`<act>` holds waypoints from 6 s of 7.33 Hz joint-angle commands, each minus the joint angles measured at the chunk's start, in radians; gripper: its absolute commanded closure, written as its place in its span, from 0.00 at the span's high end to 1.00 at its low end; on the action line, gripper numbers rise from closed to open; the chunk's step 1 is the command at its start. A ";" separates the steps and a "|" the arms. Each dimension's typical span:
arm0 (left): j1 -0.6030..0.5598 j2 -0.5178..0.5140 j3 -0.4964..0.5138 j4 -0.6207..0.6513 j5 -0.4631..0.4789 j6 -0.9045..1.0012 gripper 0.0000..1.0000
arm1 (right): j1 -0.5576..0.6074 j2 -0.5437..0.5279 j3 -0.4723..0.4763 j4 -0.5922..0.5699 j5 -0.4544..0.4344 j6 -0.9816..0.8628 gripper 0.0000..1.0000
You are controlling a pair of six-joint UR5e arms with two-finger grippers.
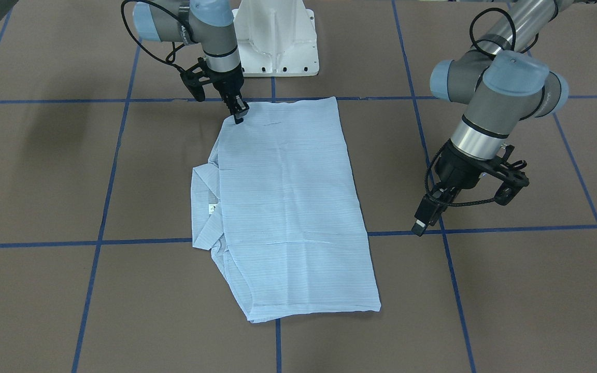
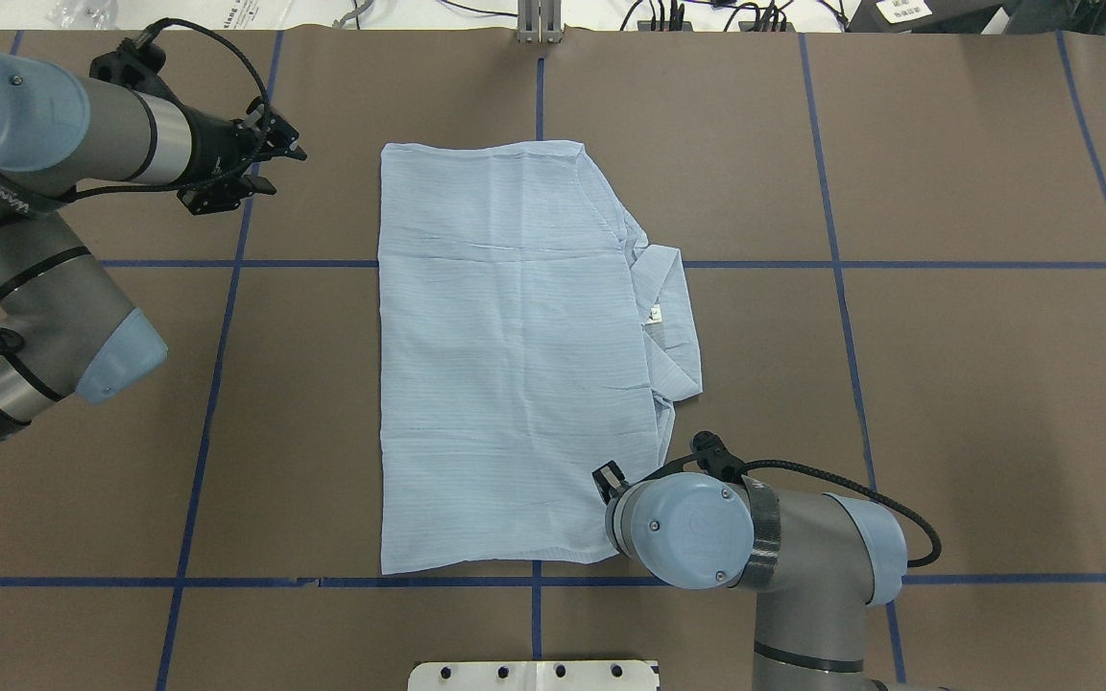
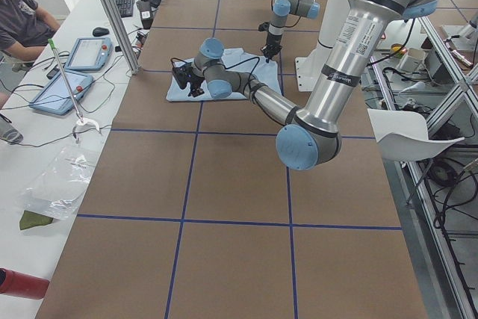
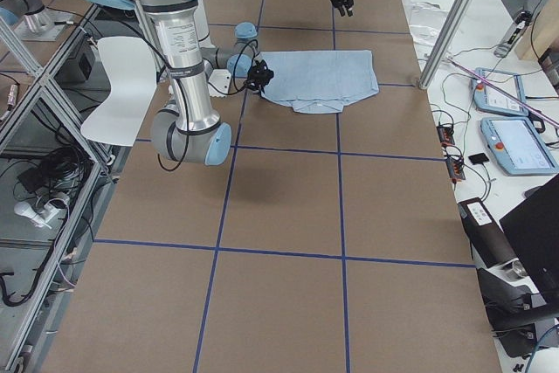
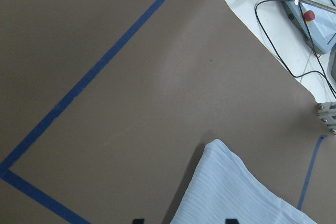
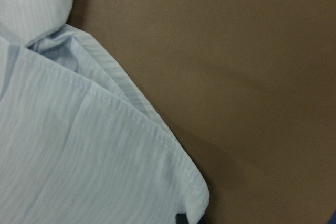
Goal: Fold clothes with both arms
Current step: 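Move the left gripper to the other near corner of the shirt, then grasp both near corners of the shirt with both grippers, then lift the near edge with both grippers and fold it over the far half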
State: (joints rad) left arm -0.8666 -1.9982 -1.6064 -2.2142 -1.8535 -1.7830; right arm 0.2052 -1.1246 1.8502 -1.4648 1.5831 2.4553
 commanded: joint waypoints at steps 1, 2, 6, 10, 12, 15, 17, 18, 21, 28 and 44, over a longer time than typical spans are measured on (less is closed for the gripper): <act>0.012 -0.001 -0.001 0.001 0.000 -0.012 0.60 | -0.001 -0.003 0.018 -0.022 0.003 -0.002 0.00; 0.030 -0.002 -0.007 -0.001 0.004 -0.044 0.60 | -0.001 0.000 0.020 -0.026 0.005 0.001 0.00; 0.325 0.085 -0.284 0.173 0.144 -0.250 0.60 | 0.005 -0.012 0.050 -0.028 0.005 0.001 0.00; 0.633 0.188 -0.362 0.240 0.324 -0.478 0.60 | 0.000 -0.011 0.049 -0.025 0.005 -0.002 0.00; 0.691 0.215 -0.365 0.241 0.326 -0.527 0.60 | -0.003 -0.007 0.049 -0.025 0.003 -0.002 0.00; 0.736 0.219 -0.365 0.241 0.330 -0.556 0.60 | -0.004 -0.006 0.049 -0.025 0.005 -0.002 0.00; 0.736 0.217 -0.363 0.242 0.332 -0.561 0.47 | -0.004 -0.006 0.050 -0.025 0.005 -0.002 0.00; 0.736 0.217 -0.365 0.241 0.335 -0.585 0.25 | -0.003 -0.009 0.052 -0.025 0.005 -0.002 0.00; 0.733 0.223 -0.401 0.243 0.401 -0.616 0.00 | -0.003 -0.011 0.054 -0.025 0.005 -0.002 0.00; 0.752 0.279 -0.796 0.363 0.296 -0.650 0.00 | -0.028 -0.034 0.322 -0.157 -0.054 0.073 0.00; 0.052 -0.175 0.296 -0.105 0.071 0.038 0.53 | 0.537 0.549 -0.884 0.391 0.324 -0.355 0.99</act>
State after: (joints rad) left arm -0.7932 -2.1662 -1.3846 -2.2426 -1.7832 -1.8115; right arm 0.7272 -0.6338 1.0856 -1.1394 1.9076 2.1569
